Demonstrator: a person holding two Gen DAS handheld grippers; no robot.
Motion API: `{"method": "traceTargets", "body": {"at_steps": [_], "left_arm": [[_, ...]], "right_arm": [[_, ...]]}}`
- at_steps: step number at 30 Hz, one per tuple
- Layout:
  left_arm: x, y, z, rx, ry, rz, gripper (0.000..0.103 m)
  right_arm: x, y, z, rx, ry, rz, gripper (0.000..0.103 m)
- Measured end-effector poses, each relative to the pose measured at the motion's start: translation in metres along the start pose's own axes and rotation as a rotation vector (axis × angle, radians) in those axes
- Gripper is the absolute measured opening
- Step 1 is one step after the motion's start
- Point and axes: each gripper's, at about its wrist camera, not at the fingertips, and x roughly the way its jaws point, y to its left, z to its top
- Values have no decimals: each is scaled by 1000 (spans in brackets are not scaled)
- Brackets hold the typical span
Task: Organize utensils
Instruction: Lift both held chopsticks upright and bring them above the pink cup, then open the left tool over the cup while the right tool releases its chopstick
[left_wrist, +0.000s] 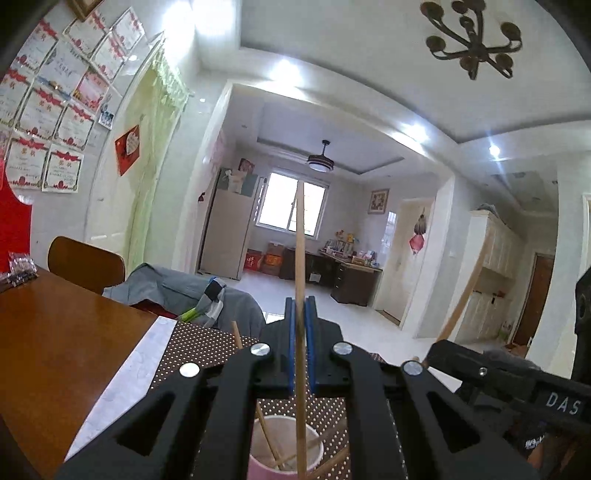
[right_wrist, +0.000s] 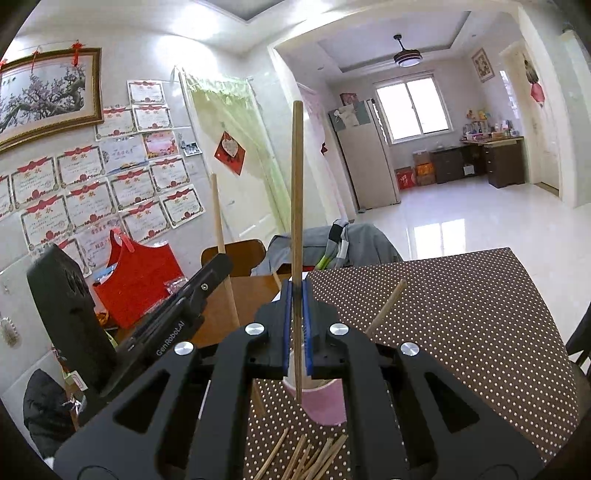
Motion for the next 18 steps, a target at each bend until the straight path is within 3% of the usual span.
{"method": "traceTargets", "body": {"at_steps": [12, 18], "left_arm": [[37, 1, -8, -8, -60, 76, 5], [48, 1, -25, 14, -12, 99, 5]], "right_arm": [[16, -15, 5, 6, -46, -51, 6], [17, -16, 8, 8, -60, -42, 6]]}}
